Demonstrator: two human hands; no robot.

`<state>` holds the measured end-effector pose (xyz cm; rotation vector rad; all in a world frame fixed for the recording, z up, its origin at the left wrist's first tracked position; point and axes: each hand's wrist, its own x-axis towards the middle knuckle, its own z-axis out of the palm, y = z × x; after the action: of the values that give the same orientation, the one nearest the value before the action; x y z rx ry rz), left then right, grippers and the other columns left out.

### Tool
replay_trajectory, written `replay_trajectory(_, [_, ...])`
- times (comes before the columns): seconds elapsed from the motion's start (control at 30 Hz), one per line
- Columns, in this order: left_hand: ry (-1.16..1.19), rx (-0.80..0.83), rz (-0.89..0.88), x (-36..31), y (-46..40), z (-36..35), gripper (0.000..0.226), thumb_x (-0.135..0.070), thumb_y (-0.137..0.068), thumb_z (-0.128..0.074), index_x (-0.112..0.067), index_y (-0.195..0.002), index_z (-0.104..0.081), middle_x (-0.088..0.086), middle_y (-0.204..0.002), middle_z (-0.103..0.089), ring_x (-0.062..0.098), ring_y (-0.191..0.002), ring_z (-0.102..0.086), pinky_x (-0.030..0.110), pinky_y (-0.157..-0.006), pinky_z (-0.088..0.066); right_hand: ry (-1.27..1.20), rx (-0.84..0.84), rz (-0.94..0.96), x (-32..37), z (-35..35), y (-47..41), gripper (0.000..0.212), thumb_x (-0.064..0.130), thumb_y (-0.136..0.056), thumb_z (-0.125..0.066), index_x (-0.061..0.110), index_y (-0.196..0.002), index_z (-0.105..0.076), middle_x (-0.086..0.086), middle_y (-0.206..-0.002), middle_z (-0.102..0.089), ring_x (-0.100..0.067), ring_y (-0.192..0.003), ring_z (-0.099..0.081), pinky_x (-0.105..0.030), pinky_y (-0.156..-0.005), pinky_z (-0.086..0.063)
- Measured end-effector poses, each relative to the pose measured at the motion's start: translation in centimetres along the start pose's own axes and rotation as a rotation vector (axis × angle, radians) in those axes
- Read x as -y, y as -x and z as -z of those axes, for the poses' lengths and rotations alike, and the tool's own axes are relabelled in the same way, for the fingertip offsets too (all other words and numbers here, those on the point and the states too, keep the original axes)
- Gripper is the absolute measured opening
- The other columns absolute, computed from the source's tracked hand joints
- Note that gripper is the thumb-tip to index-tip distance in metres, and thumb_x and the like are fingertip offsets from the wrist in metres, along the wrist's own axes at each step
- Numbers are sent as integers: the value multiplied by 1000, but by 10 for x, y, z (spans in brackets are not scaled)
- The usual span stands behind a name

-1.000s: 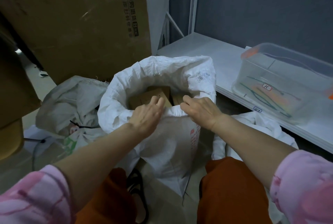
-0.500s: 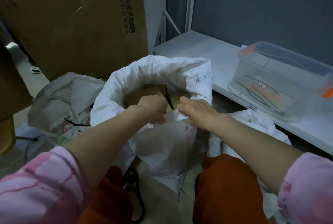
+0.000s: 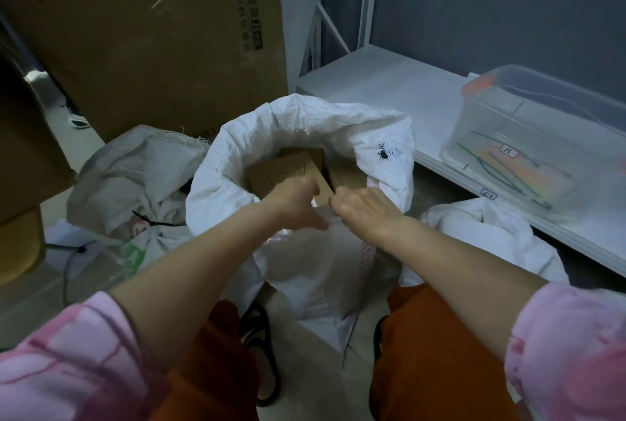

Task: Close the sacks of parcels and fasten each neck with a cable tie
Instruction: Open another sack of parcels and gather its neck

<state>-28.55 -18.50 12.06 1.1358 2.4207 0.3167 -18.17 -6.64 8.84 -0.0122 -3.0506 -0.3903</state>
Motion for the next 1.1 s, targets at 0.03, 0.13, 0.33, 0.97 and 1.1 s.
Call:
replay_trajectory(0.03, [78,101,37,2,-4,6,46,-31,-73,-80,-13,-111,-61,5,-100,-63,15,-70,-60,22,-57,-50,41,-21,21,2,-2,3,23,-4,-68,-73,7,-85,-62,-10,-77,-59,-23,-55,-58,-30,-45,-36])
replay_trajectory(0.13, [109,225,103,6,-14,11,25,-28,-73,-79,-11,-88,-69,9,-81,-64,14,-55,-50,20,-48,-45,51,-111,36,4,-8,10,33,-7,-43,-83,8,-65,-62,-7,-55,-53,-18,-35,-47,-21,-36,-27])
replay_trajectory(0.33, [-394,-36,25,-7,-10,-18,22,-26,-82,-69,-12,-97,-62,4,-95,-64,19,-82,-59,27,-61,-41,-93,64,-72,13,-2,7,25,-3,-71,-71,6,-93,-62,-11,-88,-60,-28,-70,-63,-31,-53,-37])
replay_trajectory(0.97, [1026,-630,893,54,53,-42,79,-53,-79,-66,0,-134,-45,19,-133,-51,34,-117,-54,35,-92,-44,-256,41,-205,27,-14,-26,24,8,-84,-60,9,-107,-54,-10,-107,-55,-31,-90,-58,-37,-65,-43])
replay_trajectory(1.1, [1452,-388,888,51,39,-47,61,-38,-86,-66,-5,-133,-47,16,-113,-65,25,-101,-65,27,-87,-50,-256,29,-193,32,-15,-20,23,8,-83,-60,12,-105,-53,-8,-102,-54,-29,-85,-56,-38,-65,-47])
